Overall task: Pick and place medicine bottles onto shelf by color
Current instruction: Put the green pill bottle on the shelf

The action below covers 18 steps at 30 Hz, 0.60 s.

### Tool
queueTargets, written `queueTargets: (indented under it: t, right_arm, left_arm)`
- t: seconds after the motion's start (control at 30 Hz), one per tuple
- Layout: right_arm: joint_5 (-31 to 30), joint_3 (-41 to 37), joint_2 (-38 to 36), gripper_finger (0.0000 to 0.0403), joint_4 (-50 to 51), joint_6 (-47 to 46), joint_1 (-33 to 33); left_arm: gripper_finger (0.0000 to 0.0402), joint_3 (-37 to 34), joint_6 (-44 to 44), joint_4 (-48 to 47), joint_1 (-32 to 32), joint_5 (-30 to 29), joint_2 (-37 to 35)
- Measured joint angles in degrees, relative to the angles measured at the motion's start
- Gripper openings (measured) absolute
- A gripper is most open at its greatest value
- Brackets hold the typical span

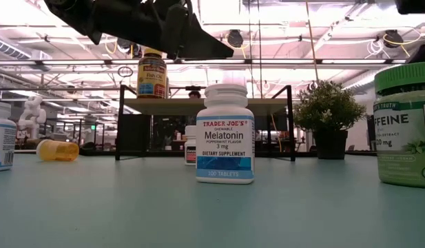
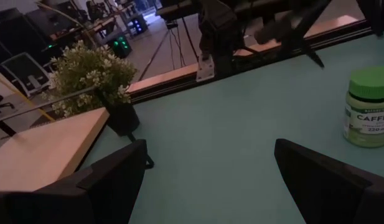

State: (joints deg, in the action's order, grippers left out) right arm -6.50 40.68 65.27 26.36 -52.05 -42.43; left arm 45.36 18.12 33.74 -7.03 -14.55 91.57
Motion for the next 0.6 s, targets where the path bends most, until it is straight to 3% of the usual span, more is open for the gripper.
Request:
queueTargets:
  t: [0.2, 0.4, 0.6]
  right_arm:
    - [-13.4, -5.9, 8.9, 0.0323, -15.5, 12.1, -2.7]
    - [-16.2, -13.3, 13.6, 0.0323, -32.8, 15.1, -2.4]
    - [-16.3, -22.6, 18.5, 0.0321, -62.1, 24.2, -1.4]
  left_arm:
    - [0.0356, 0.0, 1.5, 0.5, -0.3, 0.2, 0.0]
    - [0.0356, 0.0, 2.8, 0.9, 0.1, 0.4, 0.0]
    - [0.0356, 0.0, 2.3, 0.8, 0.7, 0.3, 0.0]
